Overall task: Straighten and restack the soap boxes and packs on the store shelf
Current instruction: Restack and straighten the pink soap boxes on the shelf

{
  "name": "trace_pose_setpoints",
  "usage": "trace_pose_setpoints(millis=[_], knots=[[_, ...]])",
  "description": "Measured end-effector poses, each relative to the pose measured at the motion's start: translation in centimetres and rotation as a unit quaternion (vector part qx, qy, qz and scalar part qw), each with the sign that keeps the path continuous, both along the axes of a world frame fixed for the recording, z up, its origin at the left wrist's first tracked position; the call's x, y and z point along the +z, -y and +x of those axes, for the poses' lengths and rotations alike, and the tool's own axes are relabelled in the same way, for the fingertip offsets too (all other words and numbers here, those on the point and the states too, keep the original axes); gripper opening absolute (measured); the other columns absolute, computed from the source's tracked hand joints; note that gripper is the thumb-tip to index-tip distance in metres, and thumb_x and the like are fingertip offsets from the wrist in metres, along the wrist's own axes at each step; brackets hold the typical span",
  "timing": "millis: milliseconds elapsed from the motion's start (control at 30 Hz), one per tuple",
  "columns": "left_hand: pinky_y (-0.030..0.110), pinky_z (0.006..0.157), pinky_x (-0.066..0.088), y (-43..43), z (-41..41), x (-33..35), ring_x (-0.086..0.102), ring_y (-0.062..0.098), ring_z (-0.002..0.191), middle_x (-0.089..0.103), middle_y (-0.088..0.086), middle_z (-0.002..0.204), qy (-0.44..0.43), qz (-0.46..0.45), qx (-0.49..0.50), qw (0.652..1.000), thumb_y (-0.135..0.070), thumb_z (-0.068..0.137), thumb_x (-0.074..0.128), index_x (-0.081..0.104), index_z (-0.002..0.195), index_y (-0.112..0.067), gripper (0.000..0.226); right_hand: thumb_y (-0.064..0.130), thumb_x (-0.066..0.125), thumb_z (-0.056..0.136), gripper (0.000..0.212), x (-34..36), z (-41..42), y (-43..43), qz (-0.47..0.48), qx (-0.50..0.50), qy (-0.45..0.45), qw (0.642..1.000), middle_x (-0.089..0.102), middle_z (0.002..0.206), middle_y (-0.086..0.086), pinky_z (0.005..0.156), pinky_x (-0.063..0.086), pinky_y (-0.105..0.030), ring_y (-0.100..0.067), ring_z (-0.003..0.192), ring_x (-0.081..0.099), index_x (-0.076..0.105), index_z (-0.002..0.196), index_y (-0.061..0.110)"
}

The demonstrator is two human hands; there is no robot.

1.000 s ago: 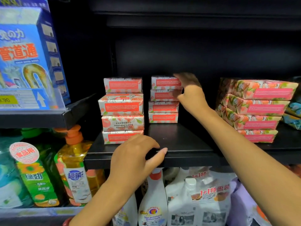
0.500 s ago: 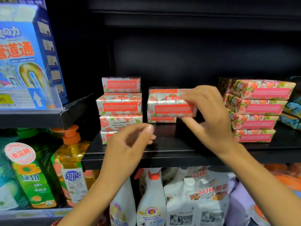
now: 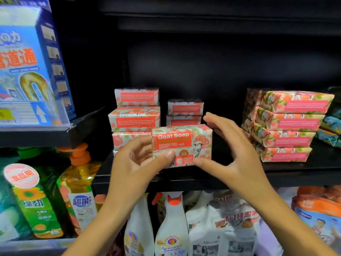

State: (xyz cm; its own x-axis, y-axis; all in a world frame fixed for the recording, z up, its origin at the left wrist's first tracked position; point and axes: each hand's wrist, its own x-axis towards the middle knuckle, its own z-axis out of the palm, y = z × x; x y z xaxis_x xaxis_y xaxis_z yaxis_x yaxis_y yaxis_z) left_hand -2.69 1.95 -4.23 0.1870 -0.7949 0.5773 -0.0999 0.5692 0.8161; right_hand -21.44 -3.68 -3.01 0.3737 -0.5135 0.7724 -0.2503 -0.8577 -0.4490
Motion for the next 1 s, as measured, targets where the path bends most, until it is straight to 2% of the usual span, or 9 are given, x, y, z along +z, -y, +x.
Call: trace_pose_setpoints(millis=[67,133,267,433,567,667,733,833,1000], knots=[[0.015,0.075,0.052,0.0,0.0,0.2,0.069,0.011,0.094,0.073,-0.002,0.1,0.014,-0.024,-0.003,1.0,-0.016,0.07,0.073,0.064,0.105,-0.008,0.037,0.039,0.076,0.07,0.068,0.4,-0.1,-0.1,0.083,0.044,0.028,0.995,0.053,0.127,0.015,0.093,0.045,-0.016,-0.001,0.117,0.051,0.046,0.13,0.032],[0.012,0.076,0.05,-0.1,0.1,0.4,0.067,0.005,0.096,0.071,-0.01,0.101,0.048,-0.037,-0.005,0.998,-0.014,0.068,0.074,0.062,0.105,-0.012,0.039,0.029,0.078,0.068,0.057,0.9,-0.1,-0.2,0.077,0.03,0.021,0.996,0.06,0.117,0.015,0.087,0.049,-0.018,-0.002,0.109,0.057,0.055,0.121,0.028],[0.01,0.071,0.049,0.0,0.7,0.8,0.064,0.001,0.095,0.067,-0.016,0.102,0.097,-0.022,0.009,0.995,-0.028,0.054,0.091,0.058,0.106,-0.02,0.062,0.021,0.074,0.075,0.032,1.2,0.5,-0.8,-0.101,-0.027,-0.003,0.994,0.063,0.104,0.007,0.083,0.044,-0.011,-0.002,0.101,0.057,0.062,0.104,0.013],[0.011,0.069,0.051,-0.1,1.4,1.5,0.068,0.003,0.089,0.071,-0.014,0.098,0.067,0.02,-0.041,0.997,-0.039,0.046,0.079,0.063,0.104,-0.022,0.062,0.003,0.057,0.08,0.023,0.3,1.1,-0.3,-0.225,-0.016,0.012,0.974,0.058,0.107,-0.005,0.095,0.043,-0.021,-0.015,0.108,0.054,0.054,0.102,0.008],[0.012,0.072,0.051,-0.3,1.3,1.3,0.067,0.005,0.094,0.071,-0.011,0.101,0.102,-0.021,-0.012,0.995,-0.034,0.049,0.083,0.063,0.105,-0.023,0.06,0.006,0.068,0.077,0.045,0.2,1.1,0.2,-0.165,-0.005,-0.019,0.986,0.05,0.124,-0.004,0.099,0.04,-0.02,-0.012,0.121,0.047,0.044,0.115,0.014],[0.016,0.08,0.051,-0.3,1.5,0.9,0.064,0.006,0.103,0.066,-0.013,0.109,0.145,-0.063,0.036,0.987,-0.037,0.054,0.084,0.058,0.11,-0.03,0.063,0.033,0.084,0.065,0.094,0.3,0.3,0.3,-0.033,0.014,-0.051,0.998,0.039,0.14,0.007,0.099,0.035,-0.011,-0.004,0.128,0.04,0.028,0.141,0.025],[0.019,0.085,0.05,-0.1,1.7,0.8,0.062,0.008,0.107,0.063,-0.014,0.113,0.172,-0.092,0.05,0.98,-0.037,0.056,0.085,0.055,0.113,-0.032,0.064,0.05,0.082,0.056,0.108,0.6,0.1,0.1,0.075,0.041,-0.042,0.995,0.044,0.134,0.023,0.096,0.036,-0.007,0.004,0.123,0.044,0.021,0.143,0.034],[0.021,0.09,0.049,0.2,1.6,0.7,0.057,0.008,0.114,0.058,-0.019,0.118,0.191,-0.121,0.051,0.973,-0.036,0.059,0.083,0.052,0.115,-0.04,0.064,0.048,0.082,0.06,0.088,1.0,0.3,0.2,0.187,0.1,0.02,0.977,0.06,0.118,0.021,0.092,0.048,-0.02,-0.001,0.109,0.059,0.04,0.135,0.03],[0.039,0.093,0.051,0.3,1.6,0.3,0.051,0.016,0.123,0.053,-0.017,0.125,0.2,-0.119,0.056,0.971,-0.04,0.06,0.082,0.049,0.118,-0.044,0.067,0.024,0.079,0.063,0.05,1.9,0.6,-0.3,0.15,0.102,0.059,0.982,0.068,0.104,0.005,0.082,0.054,-0.028,-0.013,0.099,0.065,0.06,0.109,0.018]])
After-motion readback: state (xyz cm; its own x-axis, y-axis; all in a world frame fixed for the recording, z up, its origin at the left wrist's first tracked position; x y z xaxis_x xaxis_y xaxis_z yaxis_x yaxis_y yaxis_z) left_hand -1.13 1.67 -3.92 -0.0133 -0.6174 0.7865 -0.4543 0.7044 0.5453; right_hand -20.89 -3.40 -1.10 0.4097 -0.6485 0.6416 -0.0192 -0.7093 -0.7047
